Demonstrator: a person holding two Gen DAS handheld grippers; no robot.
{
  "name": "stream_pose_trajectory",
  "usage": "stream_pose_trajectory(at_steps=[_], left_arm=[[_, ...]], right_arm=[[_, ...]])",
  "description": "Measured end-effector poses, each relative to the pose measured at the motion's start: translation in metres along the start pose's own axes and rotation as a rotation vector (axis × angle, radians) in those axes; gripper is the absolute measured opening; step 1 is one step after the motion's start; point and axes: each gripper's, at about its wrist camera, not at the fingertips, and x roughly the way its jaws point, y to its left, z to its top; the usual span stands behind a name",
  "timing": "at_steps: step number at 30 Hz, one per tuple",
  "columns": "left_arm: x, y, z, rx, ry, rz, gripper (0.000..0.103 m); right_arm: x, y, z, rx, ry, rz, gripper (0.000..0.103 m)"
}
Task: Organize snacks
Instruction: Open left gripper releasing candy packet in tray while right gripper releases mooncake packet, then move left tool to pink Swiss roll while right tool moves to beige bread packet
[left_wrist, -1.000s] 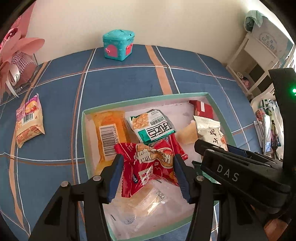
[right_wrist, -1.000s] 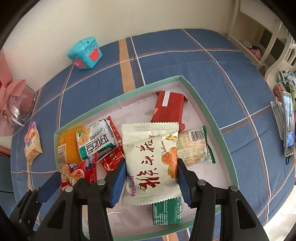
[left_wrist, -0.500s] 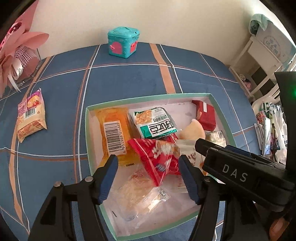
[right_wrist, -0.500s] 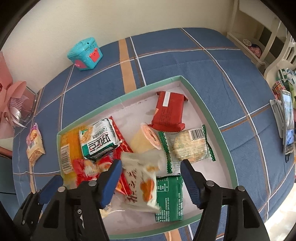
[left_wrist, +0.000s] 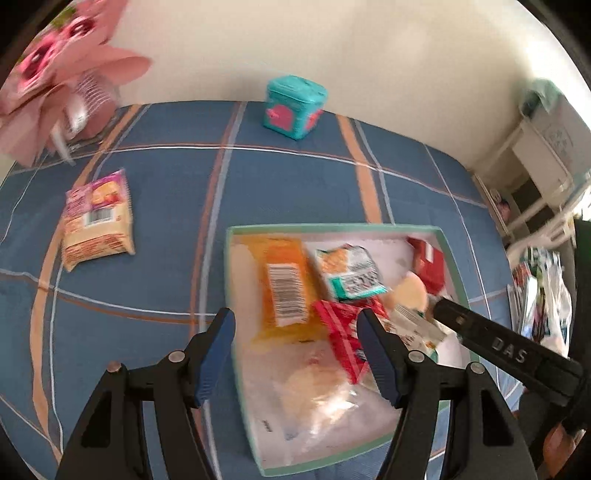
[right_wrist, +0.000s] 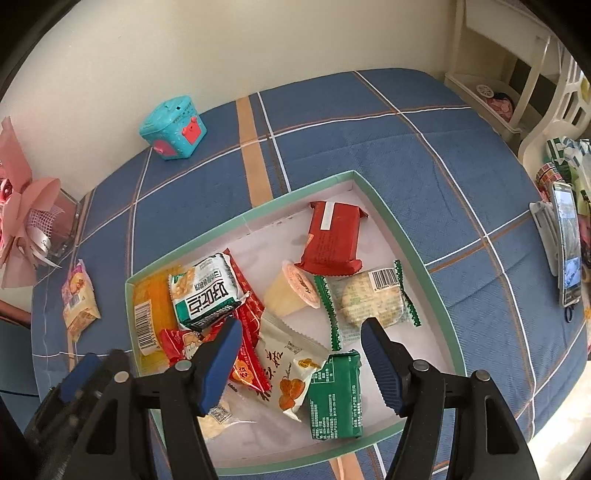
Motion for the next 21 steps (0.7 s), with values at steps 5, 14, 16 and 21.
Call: stream_pose_trajectory(at_steps=[5, 14, 16, 21], left_arm=[[-0.011, 0.037, 0.007, -0.092, -0.042, 0.065, 0.069], [-0.022, 0.080, 0.008, -0.185, -0.066, 0.130, 0.069], [-0.021, 0.080, 0.008, -0.178, -0.065, 0.127, 0.069], [-0.019, 0.076, 0.009, -0.156, -0.057, 0.135, 0.069]], right_arm=[[0.000, 0.006, -0.002, -0.020, 0.004, 0.002, 0.070], [0.001, 0.021, -0.006, -0.059, 0.003, 0.003, 0.070], [0.001, 0.021, -0.006, -0.062, 0.004, 0.002, 0.070], [0.001, 0.024, -0.006, -0.068, 0.006, -0.006, 0.071]])
